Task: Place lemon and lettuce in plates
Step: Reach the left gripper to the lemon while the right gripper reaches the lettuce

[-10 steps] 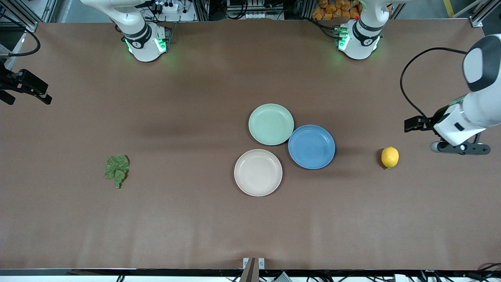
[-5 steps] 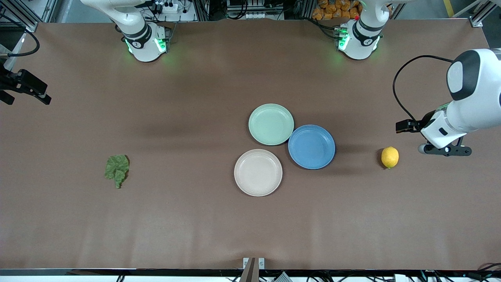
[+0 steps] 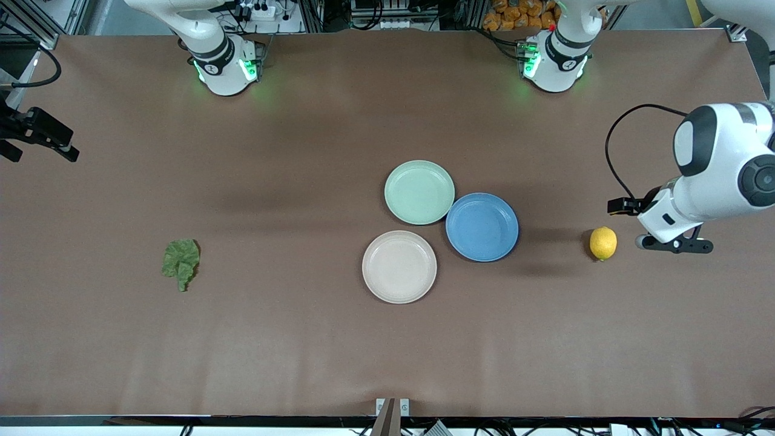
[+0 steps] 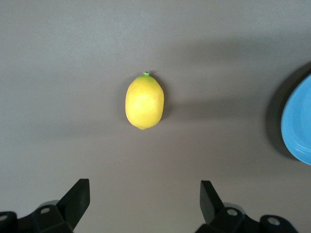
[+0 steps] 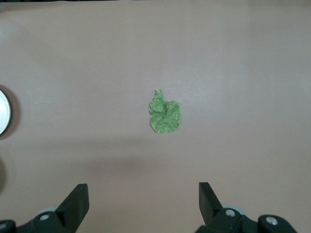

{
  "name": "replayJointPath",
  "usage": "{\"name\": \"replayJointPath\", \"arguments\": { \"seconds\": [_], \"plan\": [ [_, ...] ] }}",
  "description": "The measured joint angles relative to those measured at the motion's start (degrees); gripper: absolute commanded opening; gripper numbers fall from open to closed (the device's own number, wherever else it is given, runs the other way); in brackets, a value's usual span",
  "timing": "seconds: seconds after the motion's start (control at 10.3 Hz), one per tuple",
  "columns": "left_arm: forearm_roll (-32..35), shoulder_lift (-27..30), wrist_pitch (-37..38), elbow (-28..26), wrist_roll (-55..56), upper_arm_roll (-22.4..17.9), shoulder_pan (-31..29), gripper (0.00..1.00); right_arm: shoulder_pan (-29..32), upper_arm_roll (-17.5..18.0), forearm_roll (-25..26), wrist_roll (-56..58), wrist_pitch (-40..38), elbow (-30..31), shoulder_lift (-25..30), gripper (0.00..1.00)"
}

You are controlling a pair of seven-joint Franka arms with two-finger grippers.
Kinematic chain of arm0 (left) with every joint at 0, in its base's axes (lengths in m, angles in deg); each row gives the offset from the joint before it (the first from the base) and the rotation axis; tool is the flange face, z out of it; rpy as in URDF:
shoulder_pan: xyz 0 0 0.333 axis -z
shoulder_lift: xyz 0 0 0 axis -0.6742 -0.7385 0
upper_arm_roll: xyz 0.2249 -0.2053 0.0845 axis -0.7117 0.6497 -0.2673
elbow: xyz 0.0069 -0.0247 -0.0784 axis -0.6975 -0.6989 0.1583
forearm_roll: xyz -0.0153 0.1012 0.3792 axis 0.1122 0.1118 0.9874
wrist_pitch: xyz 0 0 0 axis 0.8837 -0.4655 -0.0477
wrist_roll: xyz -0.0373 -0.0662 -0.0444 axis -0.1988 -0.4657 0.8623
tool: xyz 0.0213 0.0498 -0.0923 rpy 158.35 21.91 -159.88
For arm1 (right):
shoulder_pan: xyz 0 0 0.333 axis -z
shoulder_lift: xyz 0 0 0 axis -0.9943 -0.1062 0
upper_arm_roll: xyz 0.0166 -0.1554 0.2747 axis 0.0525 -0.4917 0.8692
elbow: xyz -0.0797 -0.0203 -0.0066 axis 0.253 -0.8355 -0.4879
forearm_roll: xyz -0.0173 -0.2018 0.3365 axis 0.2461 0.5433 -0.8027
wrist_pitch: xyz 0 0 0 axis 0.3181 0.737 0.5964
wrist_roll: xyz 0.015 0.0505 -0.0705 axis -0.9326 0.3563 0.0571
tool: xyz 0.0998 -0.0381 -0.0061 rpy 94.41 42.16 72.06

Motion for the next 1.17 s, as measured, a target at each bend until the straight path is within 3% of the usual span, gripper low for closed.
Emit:
{"name": "replayJointPath", "arguments": {
  "seconds": [0.68,1.17],
  "plan": [
    [2.4,-4.1,-3.3,-1.0,0.0,0.0,-0.9,1.00,0.0,0.0,0.0,-0.1,0.0,0.0,0.0,1.00],
    [2.7,-10.3,-12.0,-1.3,-0.2,0.0,-1.8,1.00,0.2,-0.3,0.0,-0.1,0.0,3.1,-4.3,1.00]
  ]
}}
